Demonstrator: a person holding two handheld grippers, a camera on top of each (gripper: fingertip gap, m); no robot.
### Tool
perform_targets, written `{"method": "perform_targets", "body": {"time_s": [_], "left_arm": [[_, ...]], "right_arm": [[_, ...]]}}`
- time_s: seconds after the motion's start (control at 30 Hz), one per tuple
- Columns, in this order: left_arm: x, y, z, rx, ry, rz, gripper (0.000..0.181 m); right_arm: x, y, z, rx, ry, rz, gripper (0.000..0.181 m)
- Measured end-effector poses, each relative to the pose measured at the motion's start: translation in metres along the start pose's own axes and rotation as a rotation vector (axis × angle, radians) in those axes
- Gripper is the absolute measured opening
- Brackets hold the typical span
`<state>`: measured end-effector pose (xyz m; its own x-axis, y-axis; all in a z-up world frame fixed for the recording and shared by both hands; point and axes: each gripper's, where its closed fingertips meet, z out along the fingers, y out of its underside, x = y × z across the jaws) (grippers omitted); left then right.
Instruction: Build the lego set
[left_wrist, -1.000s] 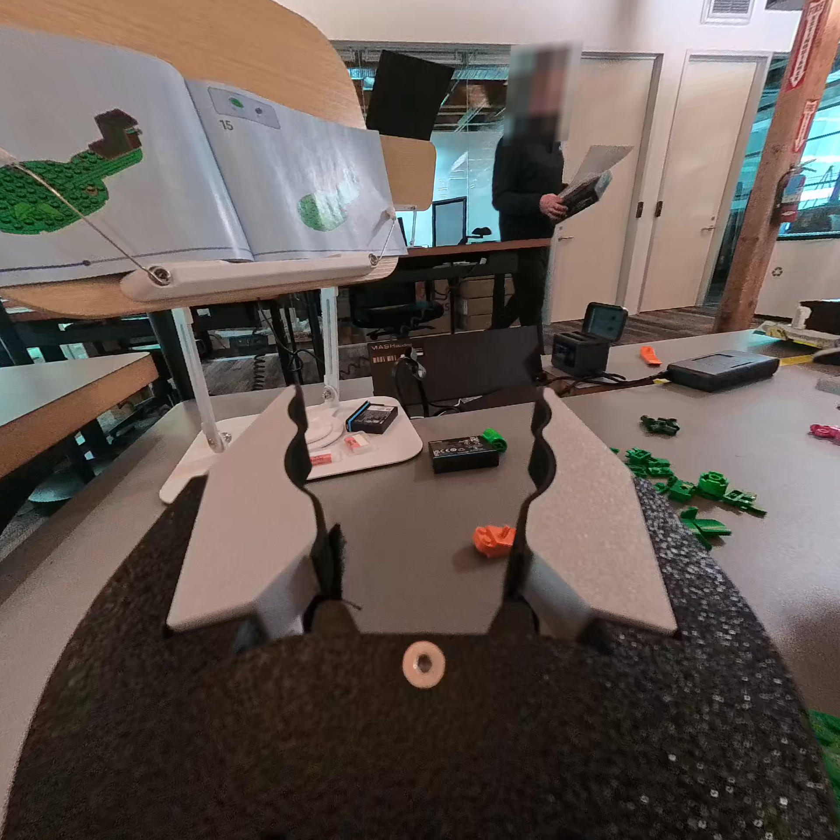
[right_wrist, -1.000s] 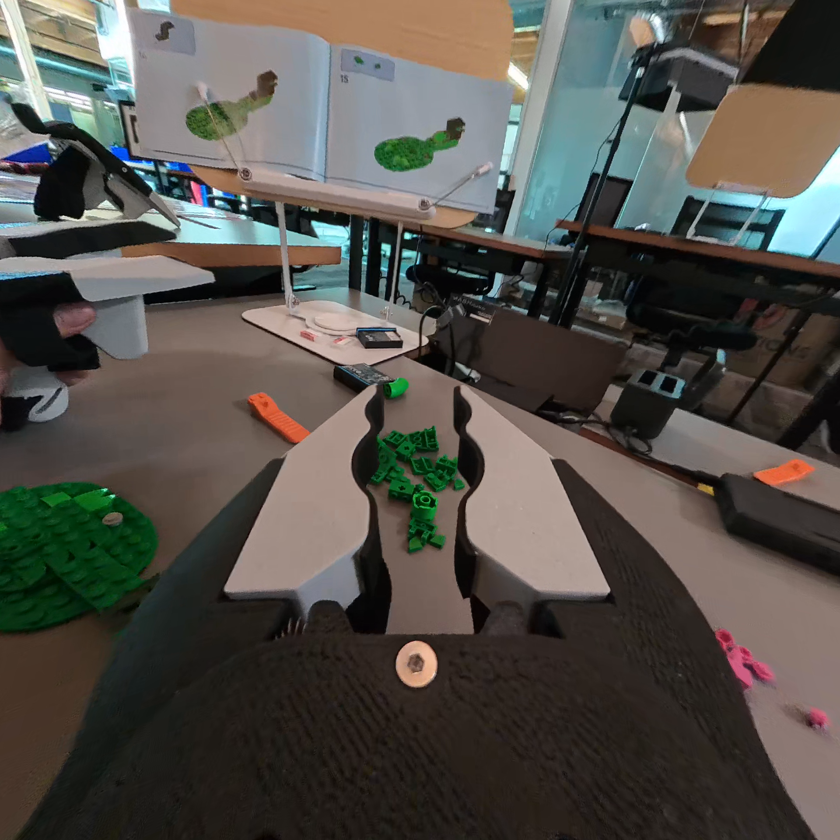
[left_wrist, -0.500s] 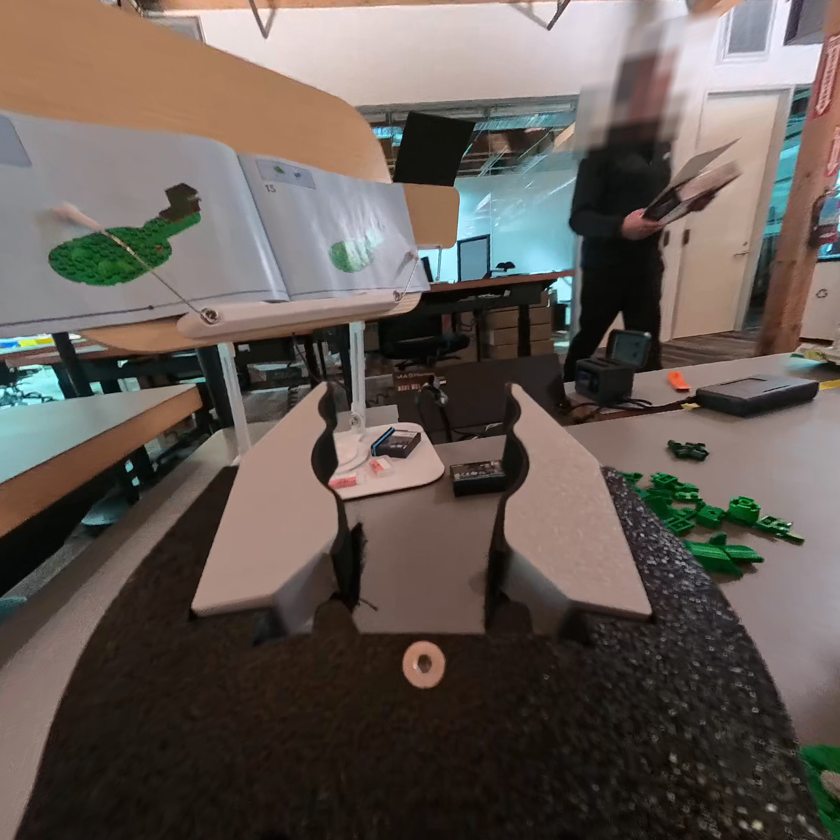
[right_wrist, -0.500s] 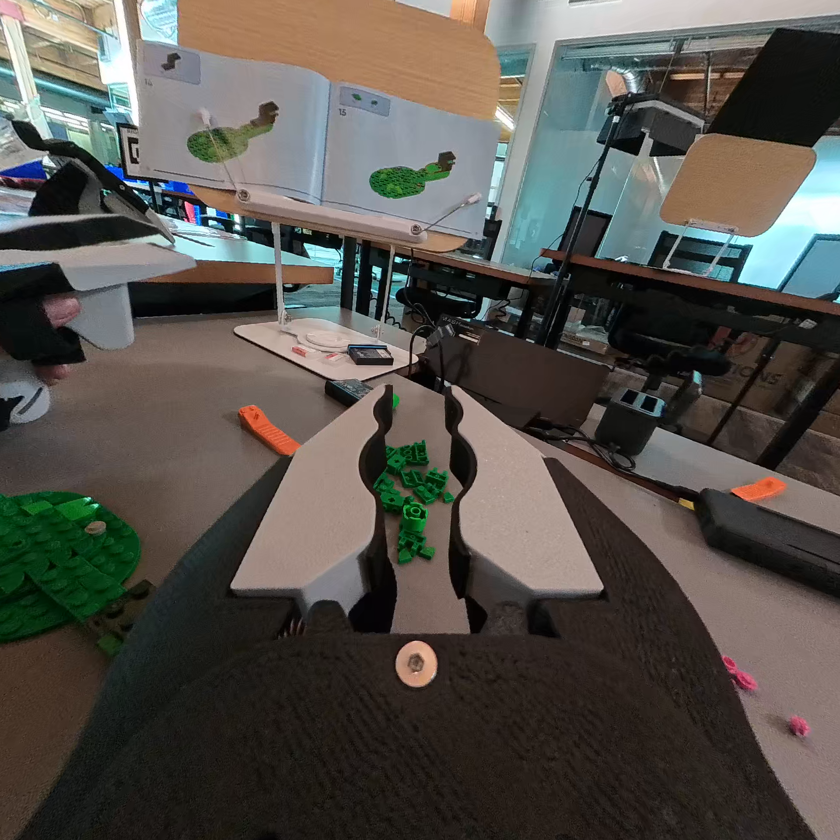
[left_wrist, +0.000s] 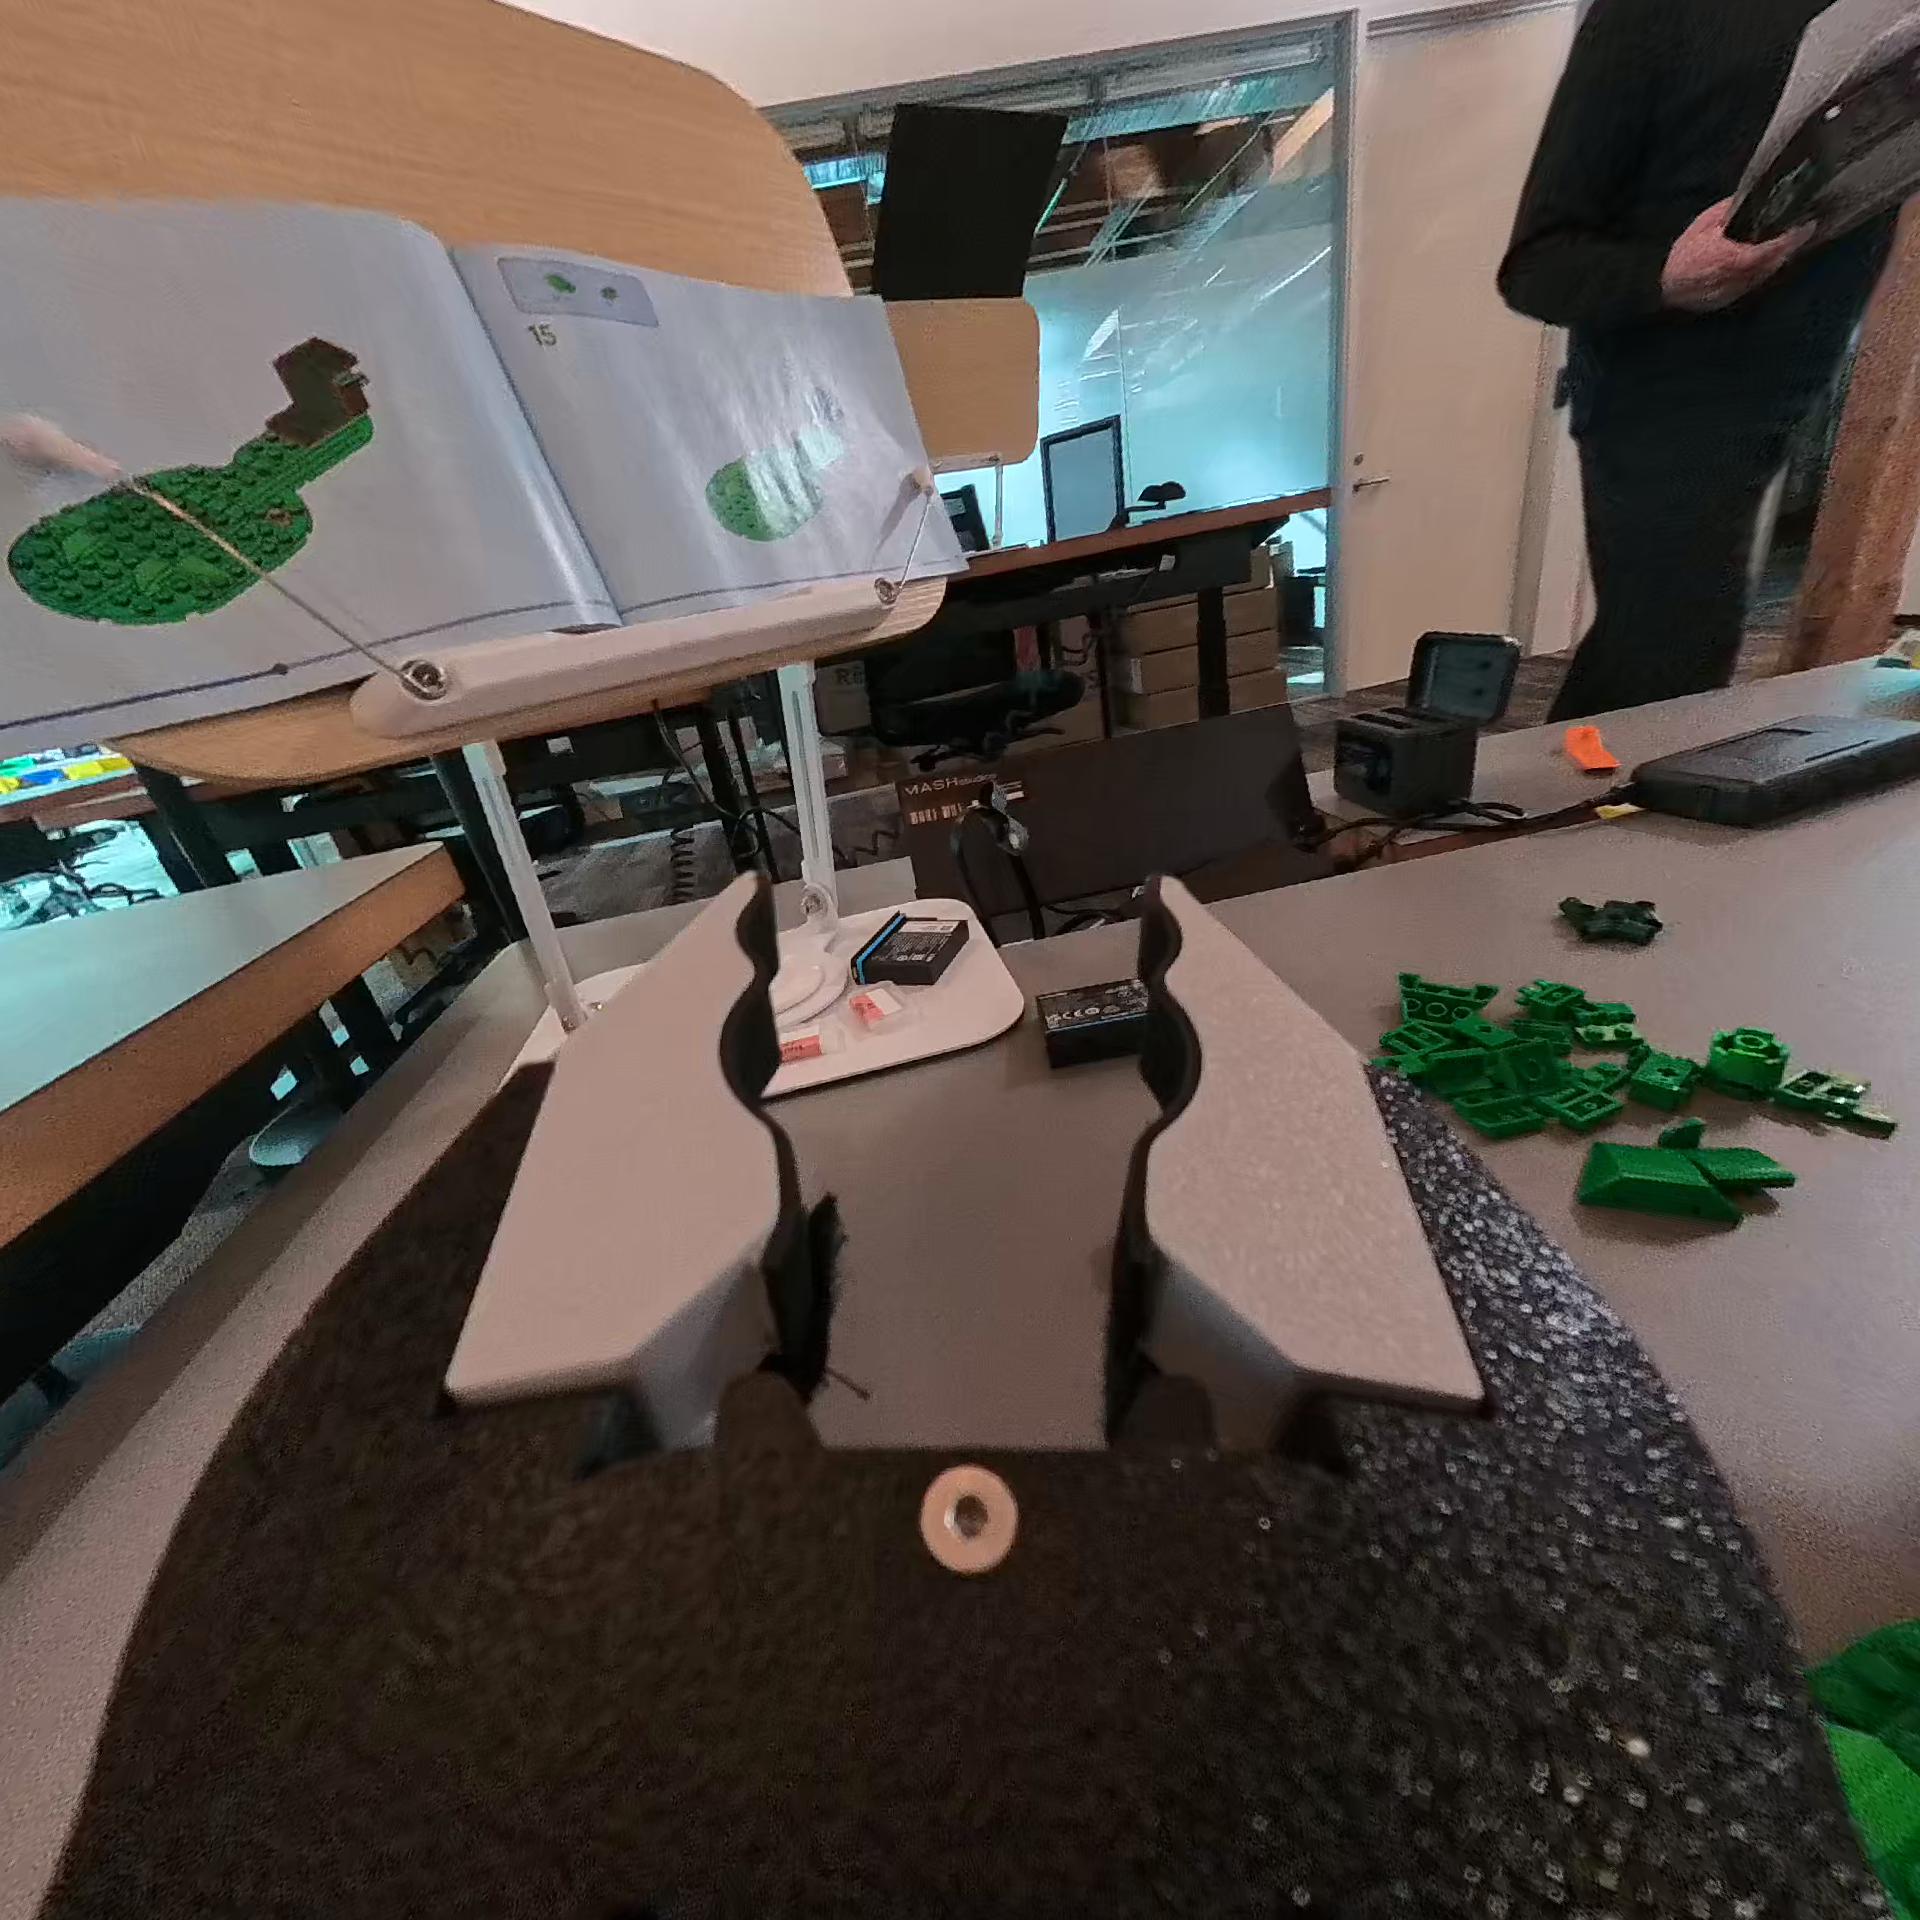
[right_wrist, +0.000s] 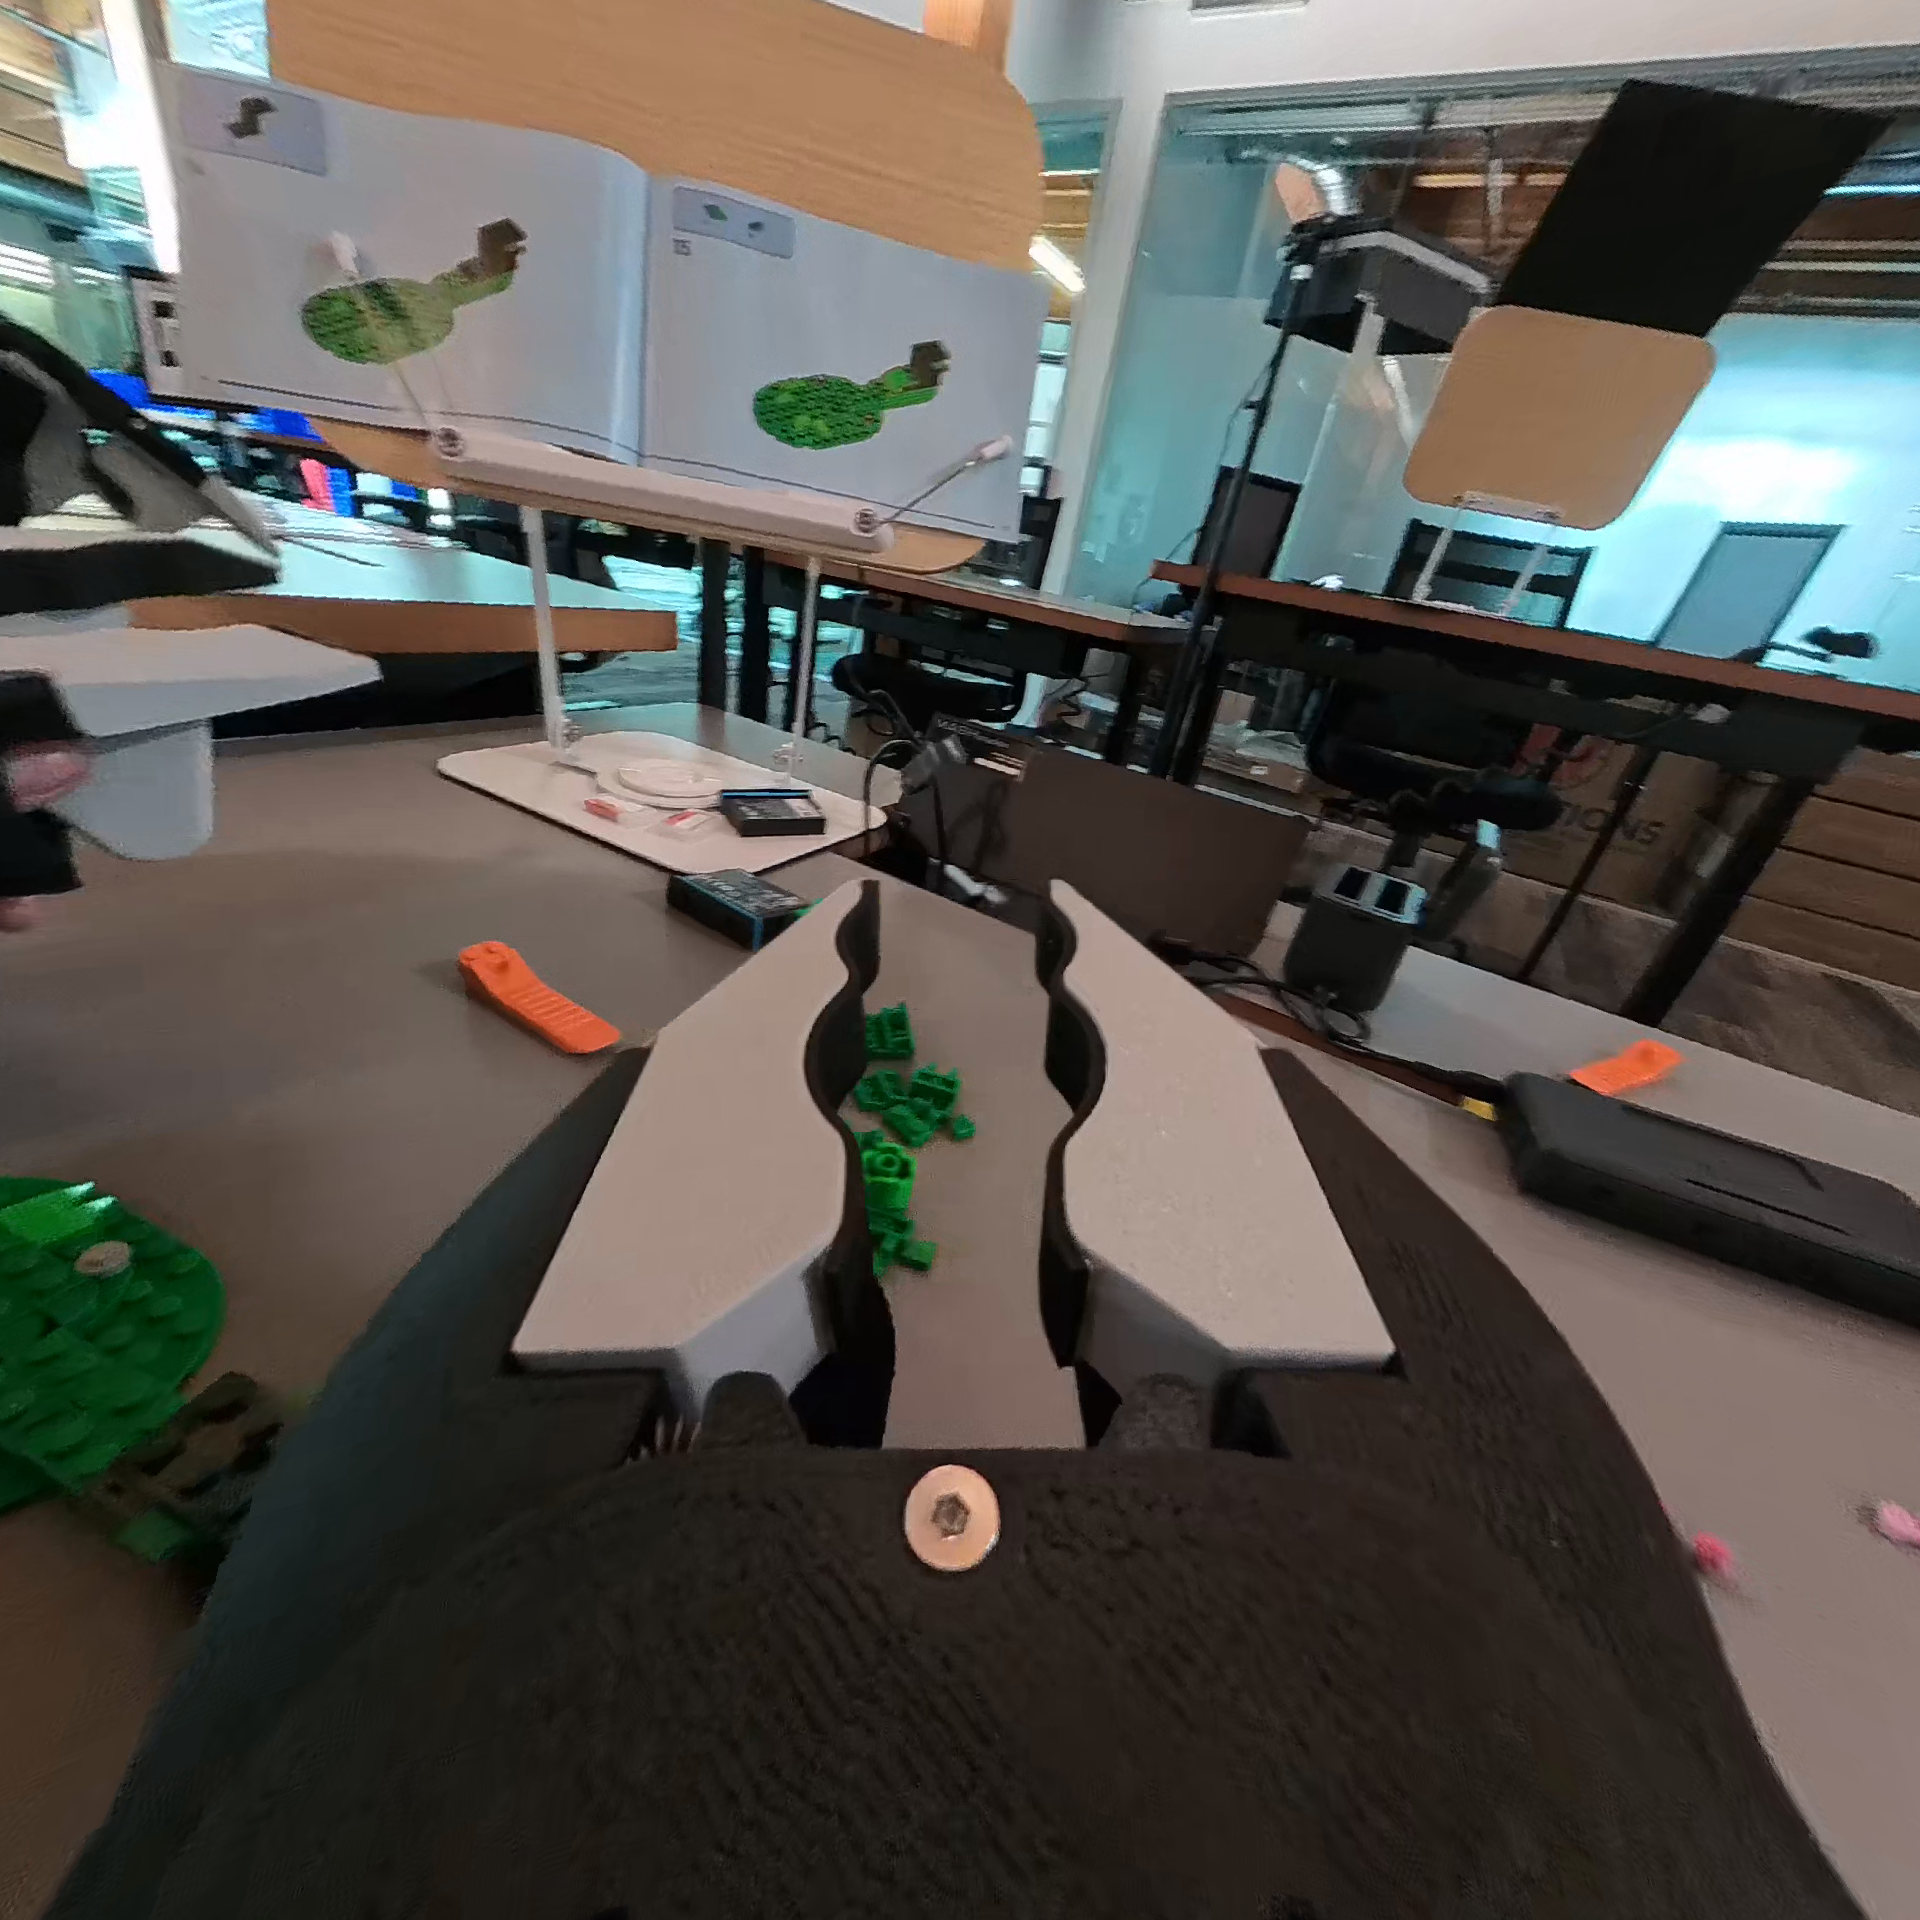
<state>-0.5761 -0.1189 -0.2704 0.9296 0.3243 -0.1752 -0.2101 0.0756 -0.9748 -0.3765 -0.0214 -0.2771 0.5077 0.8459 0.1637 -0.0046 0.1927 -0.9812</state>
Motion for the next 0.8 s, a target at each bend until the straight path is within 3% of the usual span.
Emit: {"method": "perform_targets", "body": {"time_s": [0.23, 0.33, 0.47, 0.8], "left_arm": [[0.008, 0.0, 0.001, 0.006, 0.041, 0.009, 0.059], [0.012, -0.001, -0.001, 0.019, 0.076, 0.014, 0.033], [0.014, -0.004, -0.003, 0.039, 0.076, 0.042, 0.021], [0.014, -0.003, -0.003, 0.037, 0.083, 0.034, 0.015]], "right_arm": [[0.007, -0.001, -0.001, 0.008, 0.044, -0.011, 0.03], [0.003, -0.001, 0.0, 0.007, 0.032, -0.03, 0.028], [0.002, 0.001, 0.001, -0.003, 0.026, -0.038, 0.027], [0.017, 0.004, -0.001, -0.023, 0.088, -0.015, 0.024]]}}
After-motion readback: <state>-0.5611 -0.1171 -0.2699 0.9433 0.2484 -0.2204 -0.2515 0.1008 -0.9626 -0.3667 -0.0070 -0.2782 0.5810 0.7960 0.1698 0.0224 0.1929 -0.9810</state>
